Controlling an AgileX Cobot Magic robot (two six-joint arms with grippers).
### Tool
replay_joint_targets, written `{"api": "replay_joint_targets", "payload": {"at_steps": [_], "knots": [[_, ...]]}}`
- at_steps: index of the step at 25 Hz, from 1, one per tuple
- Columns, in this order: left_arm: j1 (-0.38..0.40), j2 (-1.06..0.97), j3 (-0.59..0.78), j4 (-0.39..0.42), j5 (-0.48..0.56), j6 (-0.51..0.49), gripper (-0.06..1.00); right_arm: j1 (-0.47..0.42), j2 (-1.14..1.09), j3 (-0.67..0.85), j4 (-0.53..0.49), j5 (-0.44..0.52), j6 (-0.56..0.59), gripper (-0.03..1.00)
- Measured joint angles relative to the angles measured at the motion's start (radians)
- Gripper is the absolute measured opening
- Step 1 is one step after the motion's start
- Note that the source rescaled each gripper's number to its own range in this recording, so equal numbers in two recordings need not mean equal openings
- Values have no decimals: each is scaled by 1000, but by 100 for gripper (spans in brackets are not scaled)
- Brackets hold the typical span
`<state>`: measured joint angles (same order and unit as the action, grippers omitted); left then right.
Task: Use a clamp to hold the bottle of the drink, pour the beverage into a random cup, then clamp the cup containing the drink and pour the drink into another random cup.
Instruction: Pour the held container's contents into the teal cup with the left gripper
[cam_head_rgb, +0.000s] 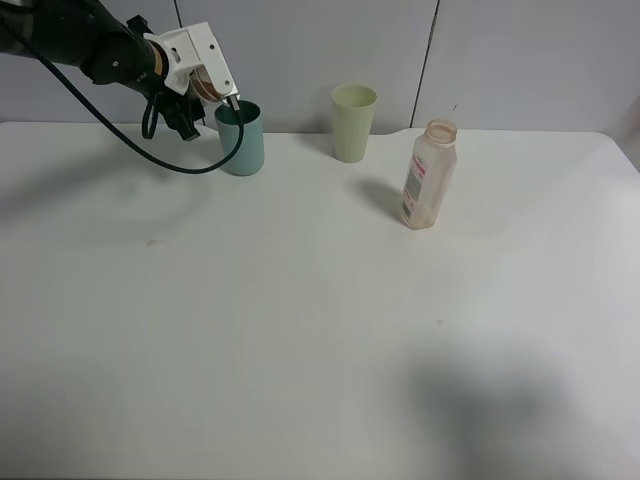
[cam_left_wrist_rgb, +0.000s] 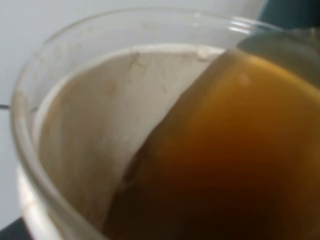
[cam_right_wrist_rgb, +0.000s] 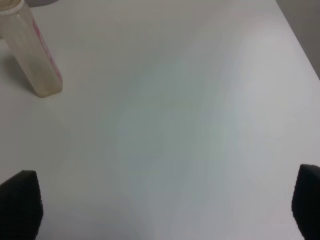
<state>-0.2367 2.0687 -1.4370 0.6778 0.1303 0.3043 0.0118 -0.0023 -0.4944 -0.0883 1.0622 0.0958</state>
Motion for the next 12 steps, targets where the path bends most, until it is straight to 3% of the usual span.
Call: {"api": "replay_joint_targets", "payload": {"at_steps": [12], "knots": [[0, 0, 0, 10, 6, 36, 1, 0, 0, 0, 0, 0, 0, 100]]}}
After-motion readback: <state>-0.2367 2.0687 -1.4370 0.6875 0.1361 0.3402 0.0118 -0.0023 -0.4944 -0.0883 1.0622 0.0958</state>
